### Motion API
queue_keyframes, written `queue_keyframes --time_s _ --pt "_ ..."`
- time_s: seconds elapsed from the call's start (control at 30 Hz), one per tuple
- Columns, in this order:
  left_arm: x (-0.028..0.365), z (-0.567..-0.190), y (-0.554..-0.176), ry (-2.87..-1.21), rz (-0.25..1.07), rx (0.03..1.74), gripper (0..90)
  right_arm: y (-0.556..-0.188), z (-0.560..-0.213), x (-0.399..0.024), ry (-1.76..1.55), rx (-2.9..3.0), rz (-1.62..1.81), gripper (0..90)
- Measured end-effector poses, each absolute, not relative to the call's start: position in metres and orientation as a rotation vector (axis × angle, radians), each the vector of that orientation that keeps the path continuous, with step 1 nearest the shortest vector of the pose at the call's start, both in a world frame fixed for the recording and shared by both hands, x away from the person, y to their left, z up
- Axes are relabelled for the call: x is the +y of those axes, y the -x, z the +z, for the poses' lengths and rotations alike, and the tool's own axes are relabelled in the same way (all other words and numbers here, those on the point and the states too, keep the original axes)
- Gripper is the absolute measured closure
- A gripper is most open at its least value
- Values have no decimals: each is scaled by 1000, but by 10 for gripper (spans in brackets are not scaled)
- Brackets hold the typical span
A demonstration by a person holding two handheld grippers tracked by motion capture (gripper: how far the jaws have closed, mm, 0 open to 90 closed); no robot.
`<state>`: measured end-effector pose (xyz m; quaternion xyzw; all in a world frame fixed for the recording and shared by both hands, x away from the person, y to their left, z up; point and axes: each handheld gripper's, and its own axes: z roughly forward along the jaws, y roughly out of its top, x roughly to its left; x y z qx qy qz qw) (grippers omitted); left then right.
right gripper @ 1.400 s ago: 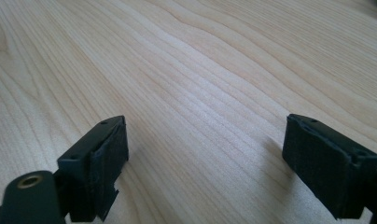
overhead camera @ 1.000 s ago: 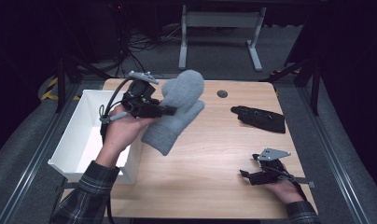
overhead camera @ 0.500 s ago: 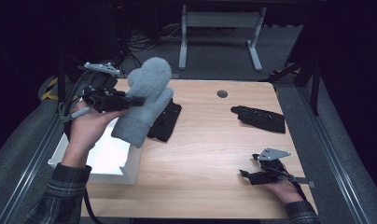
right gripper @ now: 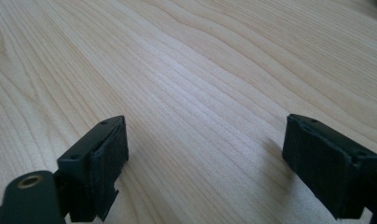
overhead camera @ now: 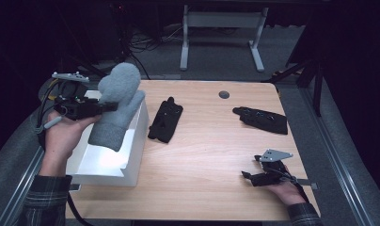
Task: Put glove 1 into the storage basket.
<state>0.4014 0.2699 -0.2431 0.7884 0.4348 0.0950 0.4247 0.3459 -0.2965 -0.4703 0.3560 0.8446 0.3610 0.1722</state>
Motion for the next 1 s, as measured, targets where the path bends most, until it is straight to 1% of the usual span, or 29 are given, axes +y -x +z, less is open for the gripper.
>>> queue_keyframes --time_s 0.1,0.17,0.2,0.23,0.43,0.73,0.9,0.97,1.0 --pt "280 -261 -406 -1972 227 1143 737 -346 -470 -297 -1011 2397 1024 147" --pt "282 -264 -407 -1969 218 1150 737 -346 -470 -297 -1011 2397 1024 147" --pt "286 -275 -410 -1963 206 1180 737 -346 -470 -297 -1010 2397 1024 147" --pt "286 -275 -410 -1963 206 1180 737 -346 -470 -297 -1010 2397 1024 147" --pt "293 -311 -420 -1967 158 1267 737 -346 -470 -297 -1008 2396 1024 147" --pt "289 -359 -437 -2017 84 1343 735 -346 -470 -297 -1009 2396 1025 147" --pt "289 -385 -450 -2037 14 1377 733 -346 -470 -297 -1008 2397 1025 147" --pt "288 -388 -451 -2037 7 1383 730 -346 -470 -297 -1009 2397 1025 147" --pt "288 -397 -455 -2061 -6 1394 728 -346 -470 -297 -1009 2397 1025 147"
